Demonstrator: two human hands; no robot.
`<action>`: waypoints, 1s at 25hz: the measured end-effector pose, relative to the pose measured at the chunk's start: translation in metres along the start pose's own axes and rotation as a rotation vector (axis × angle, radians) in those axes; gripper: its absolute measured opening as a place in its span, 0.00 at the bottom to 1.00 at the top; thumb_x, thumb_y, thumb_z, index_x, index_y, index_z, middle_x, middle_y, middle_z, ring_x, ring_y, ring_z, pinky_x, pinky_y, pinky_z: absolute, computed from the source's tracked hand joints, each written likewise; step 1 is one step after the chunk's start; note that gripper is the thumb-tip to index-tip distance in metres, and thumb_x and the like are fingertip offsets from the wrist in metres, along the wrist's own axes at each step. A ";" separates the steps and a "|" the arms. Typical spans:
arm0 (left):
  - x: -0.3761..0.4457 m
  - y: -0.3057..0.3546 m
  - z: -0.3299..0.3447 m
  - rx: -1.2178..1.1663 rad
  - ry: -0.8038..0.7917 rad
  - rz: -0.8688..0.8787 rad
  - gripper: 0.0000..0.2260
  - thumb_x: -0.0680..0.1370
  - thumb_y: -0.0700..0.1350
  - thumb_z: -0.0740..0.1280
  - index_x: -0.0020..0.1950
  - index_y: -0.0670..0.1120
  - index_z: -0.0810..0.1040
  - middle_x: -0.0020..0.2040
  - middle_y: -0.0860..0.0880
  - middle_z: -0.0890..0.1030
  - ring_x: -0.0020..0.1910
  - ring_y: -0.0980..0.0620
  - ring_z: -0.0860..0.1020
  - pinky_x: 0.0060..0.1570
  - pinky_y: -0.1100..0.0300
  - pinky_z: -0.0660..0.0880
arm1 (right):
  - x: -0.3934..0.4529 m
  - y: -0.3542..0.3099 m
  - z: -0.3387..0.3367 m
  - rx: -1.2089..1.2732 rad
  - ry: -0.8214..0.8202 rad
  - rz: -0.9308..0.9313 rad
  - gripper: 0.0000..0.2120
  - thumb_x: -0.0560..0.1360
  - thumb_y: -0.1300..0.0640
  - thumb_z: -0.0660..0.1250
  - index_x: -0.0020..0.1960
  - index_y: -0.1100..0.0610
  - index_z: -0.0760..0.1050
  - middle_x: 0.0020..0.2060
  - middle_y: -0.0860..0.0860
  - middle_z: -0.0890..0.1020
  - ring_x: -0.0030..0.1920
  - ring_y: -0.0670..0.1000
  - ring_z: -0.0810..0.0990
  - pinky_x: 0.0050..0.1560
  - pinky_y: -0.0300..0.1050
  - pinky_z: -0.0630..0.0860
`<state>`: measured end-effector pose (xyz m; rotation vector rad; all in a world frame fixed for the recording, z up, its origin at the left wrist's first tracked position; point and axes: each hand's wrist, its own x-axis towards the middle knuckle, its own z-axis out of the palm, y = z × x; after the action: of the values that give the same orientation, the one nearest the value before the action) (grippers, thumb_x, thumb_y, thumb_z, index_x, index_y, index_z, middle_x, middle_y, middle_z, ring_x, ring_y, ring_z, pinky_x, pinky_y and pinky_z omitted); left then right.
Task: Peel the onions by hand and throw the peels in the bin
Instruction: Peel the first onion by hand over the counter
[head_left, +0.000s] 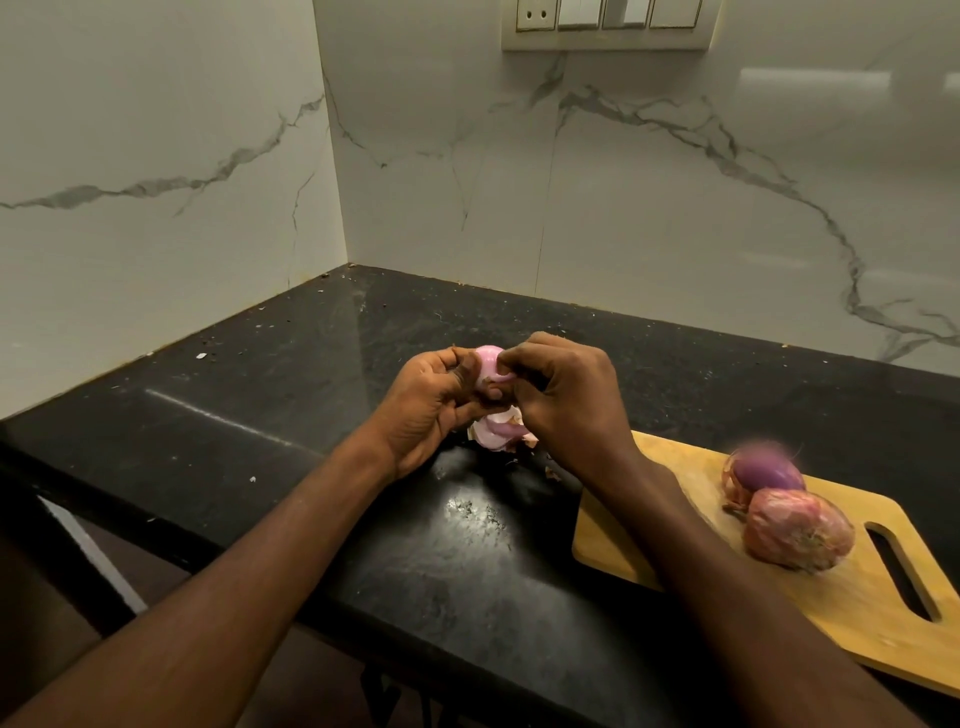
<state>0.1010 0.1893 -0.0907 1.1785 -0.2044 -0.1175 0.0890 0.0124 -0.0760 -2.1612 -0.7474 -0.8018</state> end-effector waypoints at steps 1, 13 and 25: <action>0.000 0.000 0.002 -0.005 0.049 -0.004 0.14 0.87 0.42 0.58 0.59 0.32 0.77 0.51 0.35 0.83 0.44 0.46 0.86 0.47 0.53 0.85 | 0.000 0.000 0.000 0.018 -0.036 -0.026 0.08 0.73 0.67 0.76 0.50 0.59 0.87 0.42 0.50 0.85 0.41 0.49 0.82 0.42 0.49 0.83; -0.001 0.002 0.004 -0.029 0.007 0.037 0.18 0.81 0.43 0.66 0.67 0.34 0.76 0.56 0.34 0.83 0.49 0.43 0.85 0.48 0.53 0.85 | -0.003 0.001 -0.005 0.053 -0.064 0.134 0.13 0.73 0.62 0.76 0.55 0.54 0.79 0.49 0.47 0.80 0.49 0.45 0.80 0.49 0.41 0.79; -0.007 0.004 0.005 0.016 -0.148 0.044 0.09 0.79 0.39 0.66 0.58 0.39 0.72 0.46 0.40 0.82 0.43 0.47 0.85 0.49 0.45 0.85 | -0.001 -0.003 -0.003 0.232 -0.005 0.261 0.11 0.75 0.72 0.70 0.49 0.58 0.84 0.43 0.49 0.84 0.42 0.40 0.80 0.41 0.32 0.77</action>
<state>0.0931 0.1880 -0.0860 1.1812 -0.3619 -0.1644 0.0850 0.0119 -0.0737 -1.9992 -0.5180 -0.5459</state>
